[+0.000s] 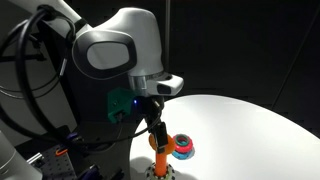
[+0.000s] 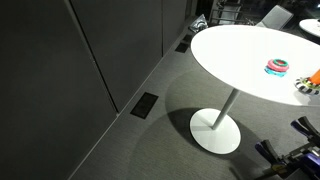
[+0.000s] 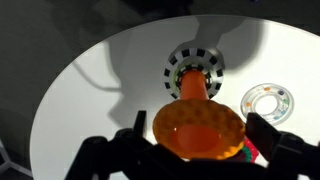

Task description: Put the orange ring on the stake

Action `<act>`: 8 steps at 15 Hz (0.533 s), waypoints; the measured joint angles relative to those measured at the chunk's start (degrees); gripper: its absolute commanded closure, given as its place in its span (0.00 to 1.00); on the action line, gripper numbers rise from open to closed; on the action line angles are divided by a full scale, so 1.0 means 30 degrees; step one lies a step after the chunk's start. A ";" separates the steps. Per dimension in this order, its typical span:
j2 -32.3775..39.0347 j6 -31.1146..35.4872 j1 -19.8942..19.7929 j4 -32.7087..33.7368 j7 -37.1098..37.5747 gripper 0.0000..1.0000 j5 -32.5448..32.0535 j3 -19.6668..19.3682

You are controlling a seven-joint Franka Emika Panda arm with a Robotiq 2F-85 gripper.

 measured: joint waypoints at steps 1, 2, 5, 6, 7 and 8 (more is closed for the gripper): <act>-0.0015 0.0066 0.0003 0.0000 -0.0183 0.00 0.0169 0.0000; -0.0035 0.0140 0.0007 0.0000 -0.0382 0.00 0.0362 0.0000; -0.0160 0.0276 0.0114 0.0000 -0.1157 0.00 0.1201 0.0006; -0.0216 0.0309 0.0169 0.0000 -0.1465 0.00 0.1584 0.0008; -0.0278 0.0320 0.0244 0.0000 -0.1763 0.00 0.1961 0.0010; -0.0332 0.0321 0.0332 0.0000 -0.2085 0.00 0.2394 0.0015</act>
